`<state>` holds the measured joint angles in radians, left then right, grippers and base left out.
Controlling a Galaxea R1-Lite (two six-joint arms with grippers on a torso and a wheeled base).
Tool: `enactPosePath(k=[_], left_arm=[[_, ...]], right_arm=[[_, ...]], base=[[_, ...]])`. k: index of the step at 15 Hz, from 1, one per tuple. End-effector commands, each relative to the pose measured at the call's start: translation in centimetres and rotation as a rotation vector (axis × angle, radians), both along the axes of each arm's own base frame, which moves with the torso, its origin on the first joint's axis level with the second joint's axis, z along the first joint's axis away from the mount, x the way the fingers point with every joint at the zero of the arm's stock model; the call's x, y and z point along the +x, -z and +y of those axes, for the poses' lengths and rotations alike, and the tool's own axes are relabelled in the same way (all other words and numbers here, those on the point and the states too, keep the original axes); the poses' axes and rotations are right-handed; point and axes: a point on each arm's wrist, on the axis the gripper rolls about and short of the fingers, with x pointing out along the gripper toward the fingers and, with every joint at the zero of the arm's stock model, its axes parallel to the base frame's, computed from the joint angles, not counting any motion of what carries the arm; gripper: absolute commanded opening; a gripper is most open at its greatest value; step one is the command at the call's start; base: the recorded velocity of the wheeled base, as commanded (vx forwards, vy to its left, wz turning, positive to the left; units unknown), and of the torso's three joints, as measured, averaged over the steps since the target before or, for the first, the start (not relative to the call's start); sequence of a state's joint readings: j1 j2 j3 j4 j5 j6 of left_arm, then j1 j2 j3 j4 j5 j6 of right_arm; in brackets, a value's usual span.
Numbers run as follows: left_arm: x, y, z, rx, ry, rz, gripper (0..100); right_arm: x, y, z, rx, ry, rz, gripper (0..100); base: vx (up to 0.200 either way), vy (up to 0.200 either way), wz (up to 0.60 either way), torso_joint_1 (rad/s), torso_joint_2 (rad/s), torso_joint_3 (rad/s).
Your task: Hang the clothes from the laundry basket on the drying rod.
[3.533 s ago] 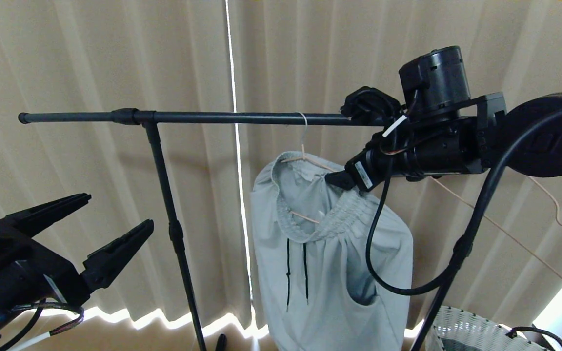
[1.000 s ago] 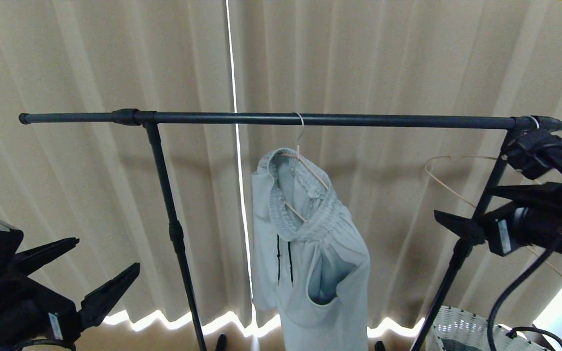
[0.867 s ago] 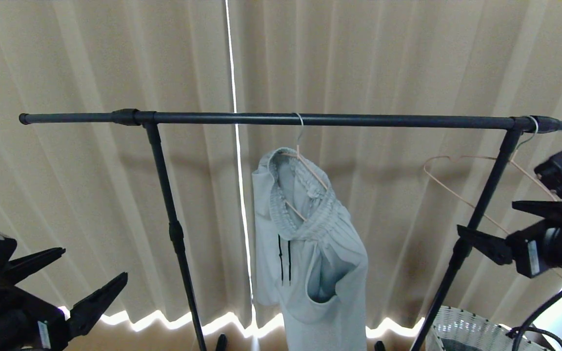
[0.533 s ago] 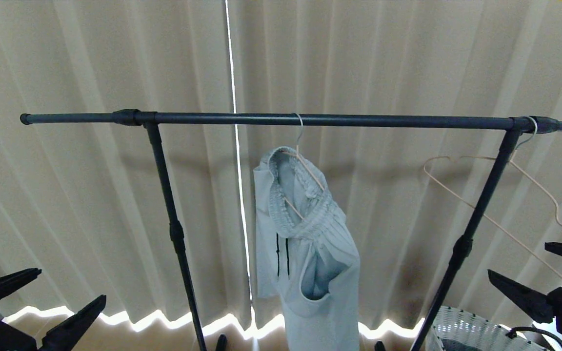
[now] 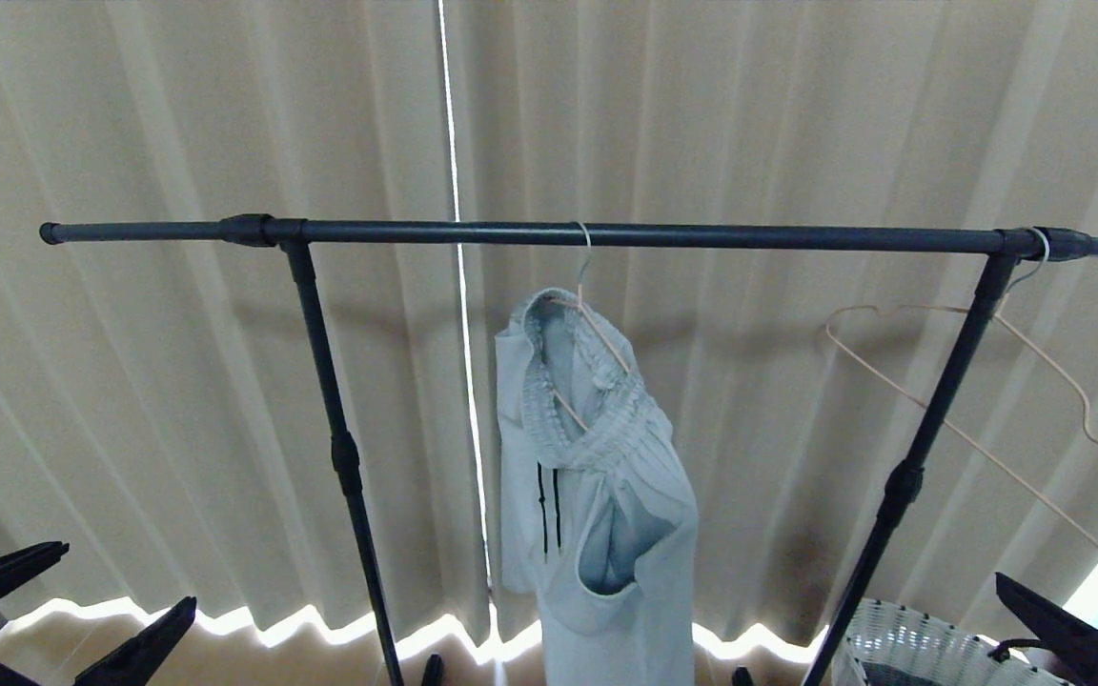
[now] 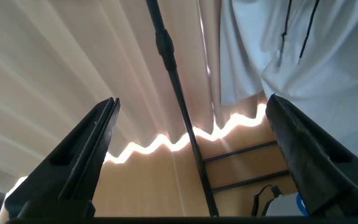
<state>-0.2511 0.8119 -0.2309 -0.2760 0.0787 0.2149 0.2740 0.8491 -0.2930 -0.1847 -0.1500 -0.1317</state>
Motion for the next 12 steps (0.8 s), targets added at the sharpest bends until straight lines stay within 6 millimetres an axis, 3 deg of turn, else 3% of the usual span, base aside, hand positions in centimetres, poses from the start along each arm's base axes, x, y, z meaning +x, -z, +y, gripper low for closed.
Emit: enactPosePath(k=[1, 11, 12], left_arm=[[-0.21, 0.24, 0.05, 0.000, -0.001, 0.000, 100], [-0.14, -0.06, 0.05, -0.003, -0.004, -0.015, 100], [-0.16, -0.07, 0.06, -0.004, -0.004, -0.016, 100]], right_arm=[[-0.25, 0.71, -0.08, 0.024, 0.013, 0.022, 100], [-0.41, 1.51, -0.15, 0.028, 0.025, 0.053, 100], [-0.44, 1.44, -0.16, 0.028, 0.024, 0.048, 100]], base=[[0.000, 0.000, 0.00, 0.000, 0.00, 0.000], [0.000, 0.000, 0.00, 0.000, 0.00, 0.000], [-0.200, 0.000, 0.00, 0.002, 0.01, -0.002]])
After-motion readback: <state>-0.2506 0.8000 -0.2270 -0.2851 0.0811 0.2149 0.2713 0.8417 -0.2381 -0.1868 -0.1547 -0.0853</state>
